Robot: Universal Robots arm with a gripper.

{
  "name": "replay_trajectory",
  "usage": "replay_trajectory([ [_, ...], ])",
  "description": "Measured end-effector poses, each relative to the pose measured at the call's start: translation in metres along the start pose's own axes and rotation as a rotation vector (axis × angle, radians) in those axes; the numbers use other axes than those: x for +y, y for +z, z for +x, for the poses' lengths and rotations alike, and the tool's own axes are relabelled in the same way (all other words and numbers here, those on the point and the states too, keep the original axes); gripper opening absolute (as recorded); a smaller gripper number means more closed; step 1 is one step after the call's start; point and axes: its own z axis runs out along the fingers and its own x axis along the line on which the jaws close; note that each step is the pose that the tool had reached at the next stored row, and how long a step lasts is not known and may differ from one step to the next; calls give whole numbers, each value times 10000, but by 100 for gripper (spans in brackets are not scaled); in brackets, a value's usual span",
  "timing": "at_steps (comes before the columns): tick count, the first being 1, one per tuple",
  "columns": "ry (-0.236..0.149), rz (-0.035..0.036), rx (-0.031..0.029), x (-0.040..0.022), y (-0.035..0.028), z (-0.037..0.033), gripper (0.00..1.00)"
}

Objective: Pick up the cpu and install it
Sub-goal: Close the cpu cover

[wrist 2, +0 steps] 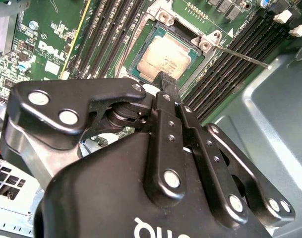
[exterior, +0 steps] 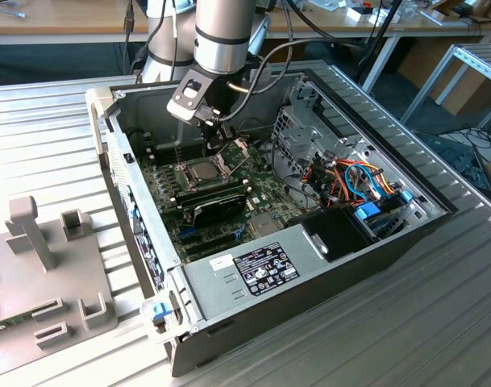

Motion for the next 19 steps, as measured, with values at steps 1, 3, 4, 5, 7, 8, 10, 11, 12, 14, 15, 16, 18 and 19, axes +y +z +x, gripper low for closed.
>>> replay_trajectory([
  [1,0,0,-1,0,-1,0,11],
  [3,0,1,-1,0,-2,0,11],
  [4,0,0,0,0,-2,0,11],
  [5,0,0,-1,0,-2,0,11],
  [7,0,1,-1,0,-3,0,11],
  [8,0,0,-1,0,-3,0,11],
  [10,0,1,-1,0,-3,0,11],
  [11,-1,1,-2,2,-3,-1,11],
  [12,-2,1,-3,7,-3,-1,11],
  [14,-1,2,-1,29,-2,-1,11],
  [15,0,3,-1,47,-2,-2,11],
  [16,0,4,-1,50,-2,-2,11],
  [18,0,3,-1,52,-2,-1,11],
  [19,0,3,-1,54,-2,-2,11],
])
